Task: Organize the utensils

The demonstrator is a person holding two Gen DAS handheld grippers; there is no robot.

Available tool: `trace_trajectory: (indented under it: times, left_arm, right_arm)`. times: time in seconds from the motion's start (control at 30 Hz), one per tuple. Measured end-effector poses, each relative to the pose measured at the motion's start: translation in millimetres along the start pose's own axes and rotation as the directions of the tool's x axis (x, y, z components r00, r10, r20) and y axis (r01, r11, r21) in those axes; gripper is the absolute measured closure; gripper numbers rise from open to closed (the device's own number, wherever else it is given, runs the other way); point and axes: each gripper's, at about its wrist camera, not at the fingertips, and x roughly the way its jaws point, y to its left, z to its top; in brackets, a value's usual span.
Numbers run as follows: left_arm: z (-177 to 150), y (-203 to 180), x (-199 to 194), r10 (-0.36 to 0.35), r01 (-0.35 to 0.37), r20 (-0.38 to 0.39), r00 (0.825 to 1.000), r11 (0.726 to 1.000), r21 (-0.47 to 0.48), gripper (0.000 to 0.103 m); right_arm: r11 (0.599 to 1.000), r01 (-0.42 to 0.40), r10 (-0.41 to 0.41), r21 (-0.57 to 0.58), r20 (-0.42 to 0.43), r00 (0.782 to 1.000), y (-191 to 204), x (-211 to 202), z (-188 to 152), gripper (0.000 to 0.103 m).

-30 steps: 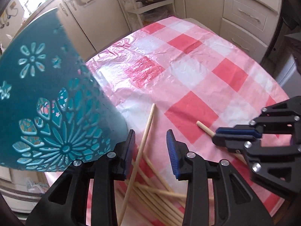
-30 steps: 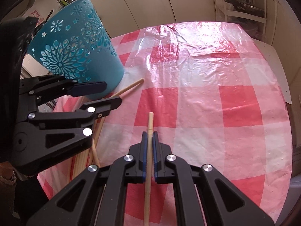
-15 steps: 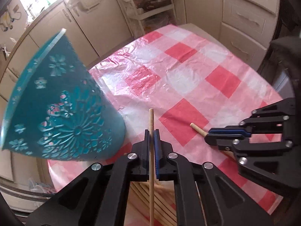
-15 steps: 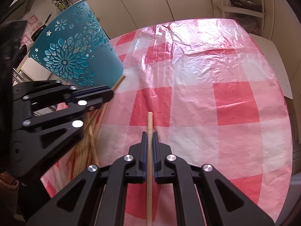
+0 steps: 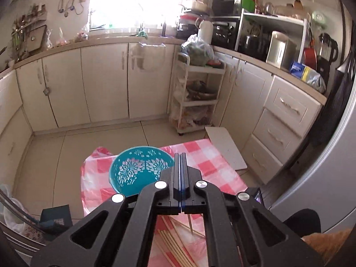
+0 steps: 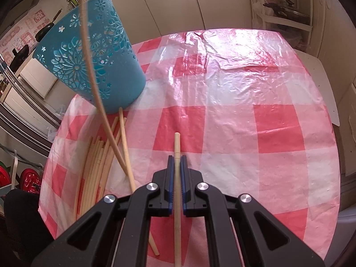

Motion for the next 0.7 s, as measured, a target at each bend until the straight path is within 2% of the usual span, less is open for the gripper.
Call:
trace_trajectory:
  times: [0.07,0.13,0.17,0.23,0.3,0.37,0.43,0.5,0.57,0.63,0.67,0.7]
  left_arm:
    - [4,4,-2,-0.015,0.015,-0.004,1.0,1.0,-0.011,0.102]
    - [-5,3,5,-0.071,0.071,-0.063,0.995,0.997,-0.009,0.102]
    - [-13,-2,14,-0.087,0.088,-0.11,0.99,0.996,0.005,0.102]
    - [-36,-15,44,-0.082,0.091,-0.215,0.973,0.995,0.03,0.102]
    - [-58,-27,85,-0.092,0.099,-0.316,0.944,0.995,0.007,0.101]
    - [-73,-43,127,-0.028,0.043,-0.375,0.927,0.999,0.032,0.091]
    - [-85,-57,174,0.097,-0.061,-0.408,0.908,0.993,0.101,0.067]
    - [-96,-65,218,0.24,-0.19,-0.416,0.877,0.969,0.159,0.064]
    - [-103,-64,251,0.376,-0.318,-0.413,0.829,0.926,0.203,0.064]
    - [-103,-60,275,0.445,-0.39,-0.412,0.795,0.896,0.214,0.063]
    - [-103,-57,285,0.481,-0.431,-0.419,0.771,0.877,0.213,0.062]
    - [-103,-51,296,0.47,-0.44,-0.454,0.757,0.88,0.178,0.06]
  right_arm:
    - [1.0,-0.005,0.006,0.003,-0.001,1.0,-2,0,1,0.097]
    - [1.0,-0.015,0.015,0.011,-0.002,1.0,-3,0,1,0.097]
    - [1.0,0.004,-0.005,0.027,0.028,1.0,-3,0,1,0.097]
    - [0.999,-0.003,0.002,0.04,0.024,1.0,-5,-1,-1,0.097]
    - [0.999,-0.005,0.004,0.05,0.017,1.0,-7,-4,-3,0.097]
    - [0.998,-0.011,0.01,0.058,0.011,1.0,-9,-5,-5,0.097]
    - [0.997,-0.025,0.024,0.072,0.007,1.0,-11,-7,-7,0.097]
    - [0.996,-0.045,0.044,0.08,0.006,0.999,-14,-8,-8,0.097]
    - [0.991,-0.078,0.078,0.106,0.006,0.997,-20,-7,-8,0.097]
    - [0.986,-0.108,0.108,0.128,0.005,0.994,-24,-7,-8,0.097]
    - [0.983,-0.12,0.12,0.137,0.004,0.993,-26,-6,-7,0.097]
    - [0.981,-0.131,0.132,0.144,0.004,0.991,-28,-6,-7,0.097]
